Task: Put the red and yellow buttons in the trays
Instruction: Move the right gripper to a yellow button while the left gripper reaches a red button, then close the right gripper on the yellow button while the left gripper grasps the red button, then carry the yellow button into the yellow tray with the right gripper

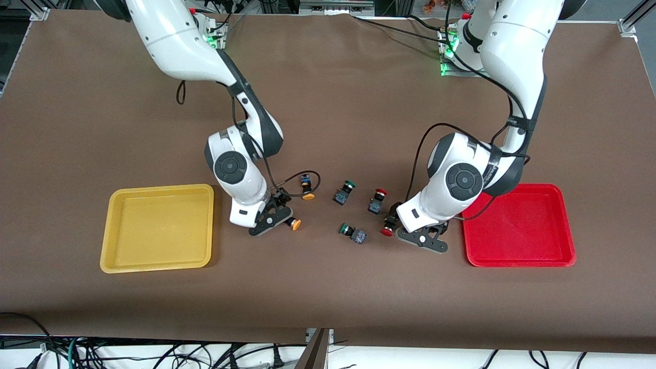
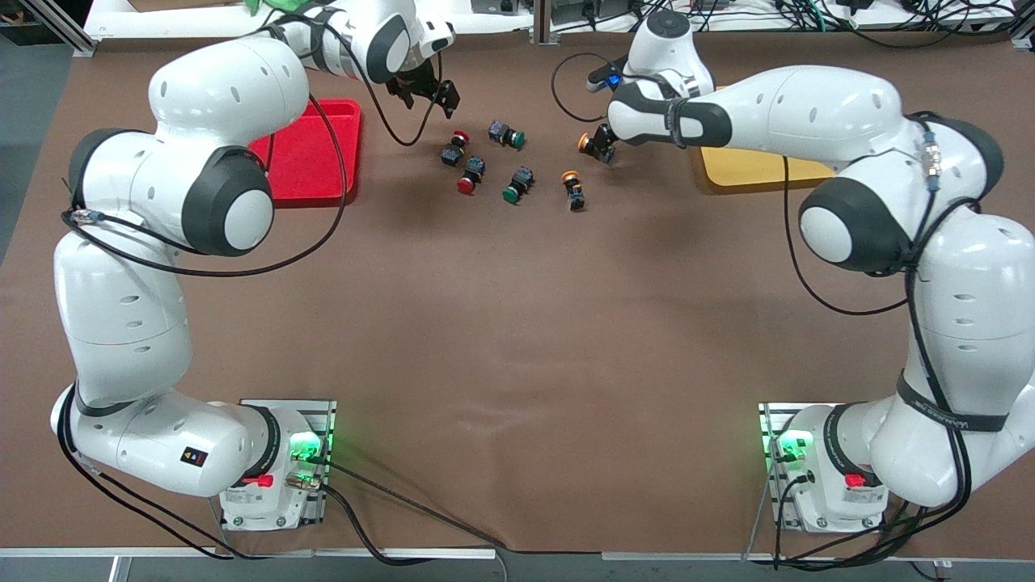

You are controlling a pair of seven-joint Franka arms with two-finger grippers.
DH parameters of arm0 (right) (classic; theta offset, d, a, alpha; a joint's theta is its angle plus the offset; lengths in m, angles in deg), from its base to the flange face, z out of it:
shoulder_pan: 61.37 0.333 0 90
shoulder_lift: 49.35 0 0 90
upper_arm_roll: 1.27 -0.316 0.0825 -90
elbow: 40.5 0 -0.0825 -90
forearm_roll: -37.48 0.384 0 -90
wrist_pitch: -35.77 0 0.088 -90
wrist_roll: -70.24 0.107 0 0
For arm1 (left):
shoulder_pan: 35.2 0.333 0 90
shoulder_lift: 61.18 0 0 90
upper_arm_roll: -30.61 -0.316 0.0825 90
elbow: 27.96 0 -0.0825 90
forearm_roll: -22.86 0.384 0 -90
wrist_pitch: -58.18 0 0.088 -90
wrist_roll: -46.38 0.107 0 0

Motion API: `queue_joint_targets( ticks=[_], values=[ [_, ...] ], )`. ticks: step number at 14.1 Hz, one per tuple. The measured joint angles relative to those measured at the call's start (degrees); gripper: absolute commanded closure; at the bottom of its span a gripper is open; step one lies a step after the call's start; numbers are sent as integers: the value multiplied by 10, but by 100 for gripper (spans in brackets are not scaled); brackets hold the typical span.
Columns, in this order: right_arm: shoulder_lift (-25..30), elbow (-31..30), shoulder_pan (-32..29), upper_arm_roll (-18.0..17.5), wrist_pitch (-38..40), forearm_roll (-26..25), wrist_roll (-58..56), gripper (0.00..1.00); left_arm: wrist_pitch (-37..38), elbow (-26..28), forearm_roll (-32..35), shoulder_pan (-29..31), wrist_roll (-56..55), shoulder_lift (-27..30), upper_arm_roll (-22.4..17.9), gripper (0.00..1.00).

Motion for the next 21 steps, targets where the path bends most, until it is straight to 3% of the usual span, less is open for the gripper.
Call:
queue_joint_targets(
  ticks=[5,8,9,13,19,21],
  values=[
    [-20,13,14,-1,-46,0,-1,1,-28,0,65,-17,2,-27,0,0],
    [-29,13,19,-1,-65,0,-1,1,-28,0,69,-21,2,-35,0,0],
    [-30,13,19,-1,-66,0,-1,6,-28,1,70,-22,2,-39,0,0],
    [-32,13,19,-1,-66,0,-1,35,-28,2,70,-25,5,-56,0,0],
    [-32,13,16,1,-63,0,-1,97,-29,2,70,-31,12,-61,0,0],
    [-28,14,12,4,-46,0,-1,99,-29,2,70,-33,12,-62,0,0]
  ],
)
